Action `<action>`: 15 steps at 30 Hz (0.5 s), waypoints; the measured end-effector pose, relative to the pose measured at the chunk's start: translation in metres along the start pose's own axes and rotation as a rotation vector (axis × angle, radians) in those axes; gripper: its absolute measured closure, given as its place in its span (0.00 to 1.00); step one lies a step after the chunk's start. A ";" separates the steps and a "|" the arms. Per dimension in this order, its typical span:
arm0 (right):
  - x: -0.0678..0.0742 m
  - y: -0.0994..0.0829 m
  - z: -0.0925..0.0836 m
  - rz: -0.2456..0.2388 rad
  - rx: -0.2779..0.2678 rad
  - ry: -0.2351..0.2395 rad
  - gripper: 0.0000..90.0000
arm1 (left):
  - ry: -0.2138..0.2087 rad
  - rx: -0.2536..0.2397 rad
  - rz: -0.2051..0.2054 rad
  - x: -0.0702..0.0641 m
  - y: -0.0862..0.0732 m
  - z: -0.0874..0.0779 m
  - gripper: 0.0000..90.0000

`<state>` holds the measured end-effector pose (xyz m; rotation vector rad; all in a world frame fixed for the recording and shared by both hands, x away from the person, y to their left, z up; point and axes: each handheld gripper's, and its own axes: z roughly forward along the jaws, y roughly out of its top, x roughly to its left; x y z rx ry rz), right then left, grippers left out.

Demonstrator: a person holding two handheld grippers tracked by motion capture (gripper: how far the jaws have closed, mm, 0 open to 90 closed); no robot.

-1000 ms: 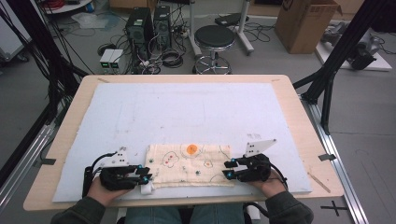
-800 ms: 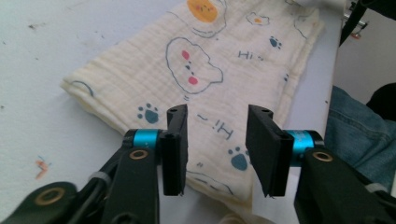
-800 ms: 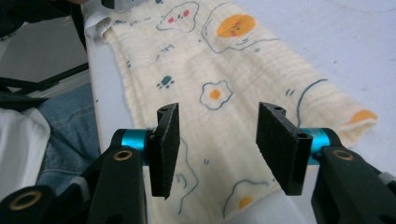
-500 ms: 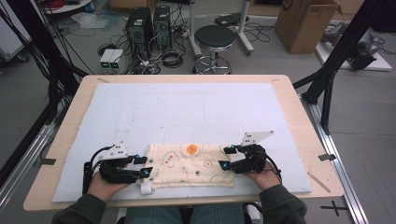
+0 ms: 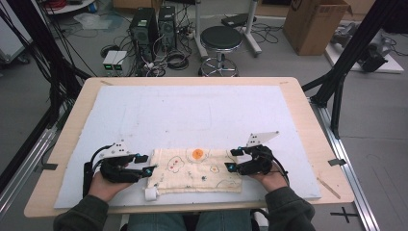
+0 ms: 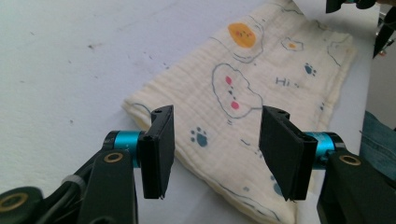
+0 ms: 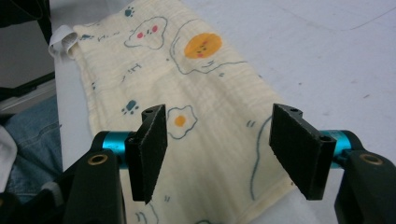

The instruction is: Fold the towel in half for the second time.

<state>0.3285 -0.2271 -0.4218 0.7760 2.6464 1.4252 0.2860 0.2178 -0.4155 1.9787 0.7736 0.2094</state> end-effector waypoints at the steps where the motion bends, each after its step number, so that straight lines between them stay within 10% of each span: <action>1: -0.002 0.001 0.000 -0.002 -0.001 -0.003 0.41 | 0.003 -0.009 -0.005 0.002 0.002 0.001 0.51; 15: -0.030 0.017 -0.009 0.038 0.003 -0.061 0.44 | 0.056 -0.004 -0.015 0.025 0.030 0.021 0.51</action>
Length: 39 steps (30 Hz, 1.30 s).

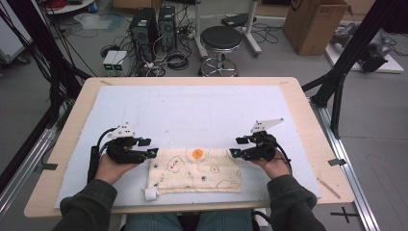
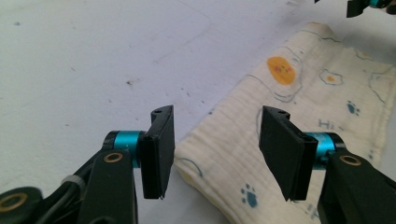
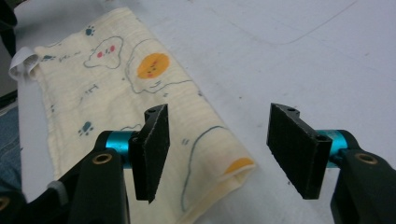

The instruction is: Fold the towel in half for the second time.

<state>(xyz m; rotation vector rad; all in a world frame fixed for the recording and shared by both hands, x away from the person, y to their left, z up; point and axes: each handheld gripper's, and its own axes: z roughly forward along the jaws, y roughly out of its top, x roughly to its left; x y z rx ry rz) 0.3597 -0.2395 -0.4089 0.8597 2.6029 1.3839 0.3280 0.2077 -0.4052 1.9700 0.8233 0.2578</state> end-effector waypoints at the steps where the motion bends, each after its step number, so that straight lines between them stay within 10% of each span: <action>1: -0.002 0.000 0.000 0.009 0.003 -0.002 0.44 | 0.005 0.010 0.002 0.003 0.000 0.003 0.52; 15: -0.028 -0.005 0.024 0.088 0.114 0.075 0.60 | 0.002 0.130 -0.088 0.026 -0.011 0.029 0.57; 22: -0.023 -0.006 0.034 0.039 0.198 0.102 0.83 | -0.031 0.189 -0.038 0.023 -0.014 0.036 0.83; 39: -0.031 0.006 0.033 0.026 0.187 0.095 0.93 | 0.008 0.115 -0.077 0.036 -0.003 0.033 0.94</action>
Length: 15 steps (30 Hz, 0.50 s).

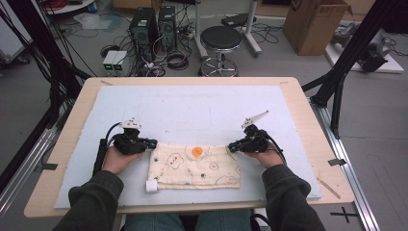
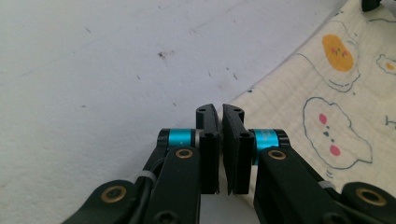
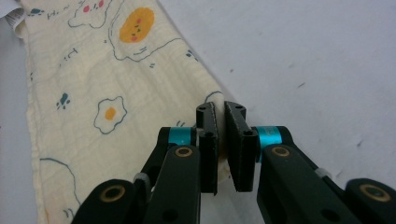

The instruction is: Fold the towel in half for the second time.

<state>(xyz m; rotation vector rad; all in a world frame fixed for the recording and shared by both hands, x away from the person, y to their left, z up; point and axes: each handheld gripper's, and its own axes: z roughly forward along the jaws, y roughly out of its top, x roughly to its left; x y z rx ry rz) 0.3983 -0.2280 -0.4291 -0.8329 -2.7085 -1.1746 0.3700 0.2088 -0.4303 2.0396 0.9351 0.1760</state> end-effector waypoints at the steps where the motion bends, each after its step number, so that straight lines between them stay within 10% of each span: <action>1: -0.001 0.002 -0.001 0.008 -0.009 -0.002 0.93 | 0.004 -0.005 -0.003 0.001 0.002 0.000 0.94; 15: -0.028 0.024 0.000 0.050 -0.056 -0.010 0.93 | 0.046 -0.064 -0.062 0.021 0.019 0.004 0.95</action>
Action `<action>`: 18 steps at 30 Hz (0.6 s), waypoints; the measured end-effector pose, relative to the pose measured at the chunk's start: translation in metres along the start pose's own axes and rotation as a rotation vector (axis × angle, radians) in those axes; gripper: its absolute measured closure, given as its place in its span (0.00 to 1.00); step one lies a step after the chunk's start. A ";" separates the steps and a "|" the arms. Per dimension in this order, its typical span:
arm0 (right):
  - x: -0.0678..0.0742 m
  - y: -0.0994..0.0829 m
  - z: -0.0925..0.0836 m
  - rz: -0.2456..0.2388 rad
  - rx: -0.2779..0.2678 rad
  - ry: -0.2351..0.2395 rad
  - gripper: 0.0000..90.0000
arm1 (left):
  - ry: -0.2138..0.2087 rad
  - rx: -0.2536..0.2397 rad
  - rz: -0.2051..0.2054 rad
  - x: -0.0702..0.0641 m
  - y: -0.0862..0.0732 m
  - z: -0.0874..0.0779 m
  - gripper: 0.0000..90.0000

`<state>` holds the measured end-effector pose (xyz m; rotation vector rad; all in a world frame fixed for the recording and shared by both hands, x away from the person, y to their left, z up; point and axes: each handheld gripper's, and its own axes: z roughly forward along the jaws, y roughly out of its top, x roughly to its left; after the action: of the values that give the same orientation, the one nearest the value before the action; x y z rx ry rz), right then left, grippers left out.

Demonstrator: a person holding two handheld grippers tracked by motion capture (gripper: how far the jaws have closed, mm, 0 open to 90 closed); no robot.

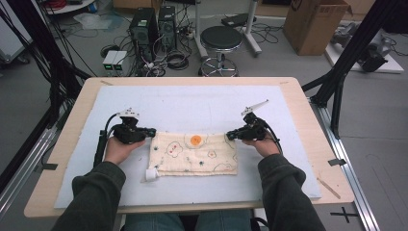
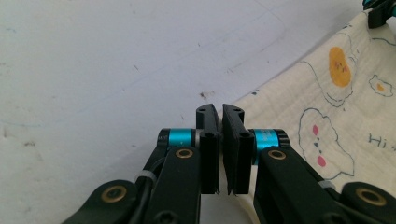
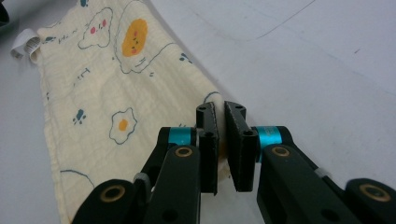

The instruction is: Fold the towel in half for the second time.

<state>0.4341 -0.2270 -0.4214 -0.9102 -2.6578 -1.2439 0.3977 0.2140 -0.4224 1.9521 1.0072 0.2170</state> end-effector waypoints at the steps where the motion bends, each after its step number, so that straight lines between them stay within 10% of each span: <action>1: -0.001 0.001 0.000 0.005 0.001 -0.002 0.93 | 0.002 -0.010 -0.001 0.001 0.002 0.000 0.95; 18: -0.025 0.017 0.003 0.051 -0.048 -0.050 0.94 | 0.034 -0.051 -0.044 0.017 0.014 0.013 0.95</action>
<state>0.4641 -0.2285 -0.4192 -1.0224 -2.6352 -1.2960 0.4231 0.2141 -0.4225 1.8844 1.0559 0.2495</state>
